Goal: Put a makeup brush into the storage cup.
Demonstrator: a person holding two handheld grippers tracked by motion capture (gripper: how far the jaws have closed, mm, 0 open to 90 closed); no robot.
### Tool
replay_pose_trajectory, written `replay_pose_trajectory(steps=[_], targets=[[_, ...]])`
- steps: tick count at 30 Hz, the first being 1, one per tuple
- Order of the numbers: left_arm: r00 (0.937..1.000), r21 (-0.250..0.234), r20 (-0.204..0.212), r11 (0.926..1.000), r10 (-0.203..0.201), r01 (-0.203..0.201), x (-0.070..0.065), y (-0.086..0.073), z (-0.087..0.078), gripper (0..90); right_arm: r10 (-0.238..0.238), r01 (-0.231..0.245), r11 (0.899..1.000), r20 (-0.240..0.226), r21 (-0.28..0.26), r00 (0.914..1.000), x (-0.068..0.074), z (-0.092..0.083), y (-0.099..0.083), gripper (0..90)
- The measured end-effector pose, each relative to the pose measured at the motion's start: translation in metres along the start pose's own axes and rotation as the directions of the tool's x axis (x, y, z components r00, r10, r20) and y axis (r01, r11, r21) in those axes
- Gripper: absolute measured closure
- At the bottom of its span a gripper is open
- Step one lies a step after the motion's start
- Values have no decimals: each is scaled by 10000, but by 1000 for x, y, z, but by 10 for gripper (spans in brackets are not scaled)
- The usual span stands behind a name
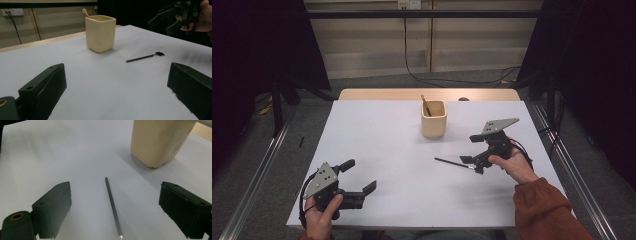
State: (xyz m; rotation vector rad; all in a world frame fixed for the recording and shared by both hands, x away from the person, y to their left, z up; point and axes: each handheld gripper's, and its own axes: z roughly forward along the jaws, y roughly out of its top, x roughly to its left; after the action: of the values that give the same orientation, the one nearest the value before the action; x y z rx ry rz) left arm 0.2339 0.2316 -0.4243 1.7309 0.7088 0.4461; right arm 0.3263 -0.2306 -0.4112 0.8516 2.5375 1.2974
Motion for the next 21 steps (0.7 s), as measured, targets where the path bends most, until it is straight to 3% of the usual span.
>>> replay_pose_trajectory(steps=[7,11,14,16,19,21], targets=[[10000,48,9,10000,23,-23,0,0,0,21,-244,272,9948,-289,982,9993,-4,7,0,90],[10000,70,13,10000,33,-34,0,0,1,21,-396,475,9862,-525,1587,9978,-7,12,4,138],[10000,76,32,10000,27,-27,-1,0,1,21,-476,596,9754,-614,2123,9970,-8,14,7,195],[9999,94,25,9999,133,-134,-1,0,1,22,-570,753,9630,-777,2586,9954,-9,17,8,246],[10000,66,49,10000,-14,14,0,0,1,21,-612,884,9490,-984,3027,9933,-10,19,9,345],[9997,21,162,9998,-206,205,2,-1,2,21,-617,957,9333,-1080,3462,9922,-11,21,10,391]])
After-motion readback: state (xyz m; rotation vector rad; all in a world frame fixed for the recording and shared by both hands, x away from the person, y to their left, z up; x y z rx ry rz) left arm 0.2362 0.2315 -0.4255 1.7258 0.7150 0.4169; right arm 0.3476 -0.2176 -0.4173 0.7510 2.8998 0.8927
